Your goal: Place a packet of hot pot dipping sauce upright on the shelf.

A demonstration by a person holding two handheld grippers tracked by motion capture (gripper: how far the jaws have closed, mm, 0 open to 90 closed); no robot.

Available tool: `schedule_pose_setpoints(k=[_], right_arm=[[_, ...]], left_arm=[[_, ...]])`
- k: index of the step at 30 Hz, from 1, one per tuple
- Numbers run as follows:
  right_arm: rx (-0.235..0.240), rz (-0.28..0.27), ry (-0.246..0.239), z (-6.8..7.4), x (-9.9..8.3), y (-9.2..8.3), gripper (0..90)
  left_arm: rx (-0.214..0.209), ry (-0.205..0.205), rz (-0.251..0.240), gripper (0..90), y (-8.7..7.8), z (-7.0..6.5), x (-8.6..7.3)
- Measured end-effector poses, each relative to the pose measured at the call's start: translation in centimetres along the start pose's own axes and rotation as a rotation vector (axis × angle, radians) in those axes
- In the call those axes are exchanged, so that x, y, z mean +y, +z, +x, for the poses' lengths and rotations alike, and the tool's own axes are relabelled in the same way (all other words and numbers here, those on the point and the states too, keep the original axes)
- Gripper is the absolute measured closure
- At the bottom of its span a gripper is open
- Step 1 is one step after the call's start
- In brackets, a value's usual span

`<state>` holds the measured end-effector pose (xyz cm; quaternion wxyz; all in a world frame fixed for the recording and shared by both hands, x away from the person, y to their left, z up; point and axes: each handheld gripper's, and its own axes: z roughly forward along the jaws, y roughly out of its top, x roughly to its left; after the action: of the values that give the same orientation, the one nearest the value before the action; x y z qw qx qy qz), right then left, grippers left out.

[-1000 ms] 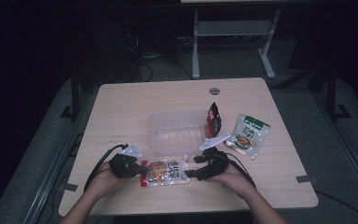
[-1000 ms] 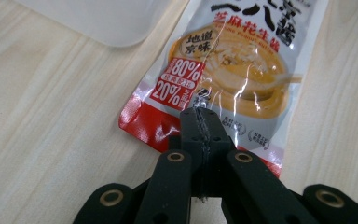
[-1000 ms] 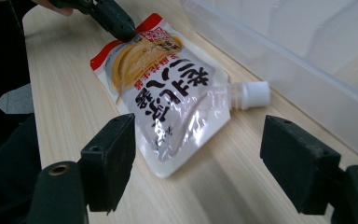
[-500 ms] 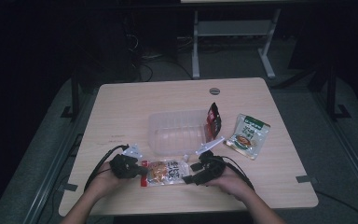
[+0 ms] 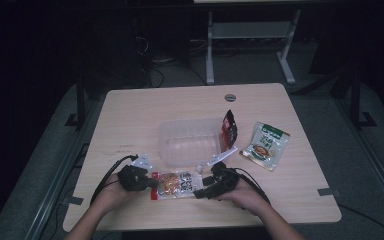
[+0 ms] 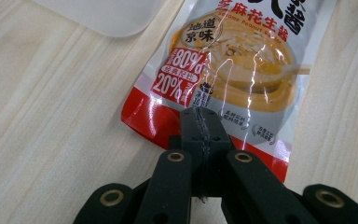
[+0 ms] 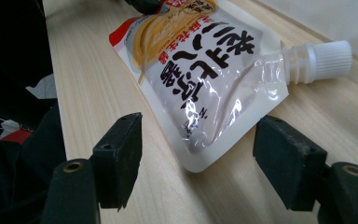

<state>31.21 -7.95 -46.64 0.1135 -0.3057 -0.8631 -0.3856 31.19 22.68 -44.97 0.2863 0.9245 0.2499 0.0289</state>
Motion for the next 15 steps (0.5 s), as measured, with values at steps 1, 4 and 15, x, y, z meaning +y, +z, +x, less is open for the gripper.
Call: schedule_pose_setpoints(k=[1,4,15], right_arm=[[0.001,-0.005,0.004,-0.1,0.1,0.1,32.1],[0.029,-0.022,0.034,-0.6,0.5,0.4,32.2],[0.052,0.001,0.012,-1.0,1.6,1.3,51.2]], left_arm=[[-0.001,-0.002,-0.001,89.8,0.0,0.0,0.0],[-0.002,-0.007,-0.001,89.8,0.0,0.0,0.0],[-0.006,-0.013,-0.001,89.7,0.0,0.0,0.0]])
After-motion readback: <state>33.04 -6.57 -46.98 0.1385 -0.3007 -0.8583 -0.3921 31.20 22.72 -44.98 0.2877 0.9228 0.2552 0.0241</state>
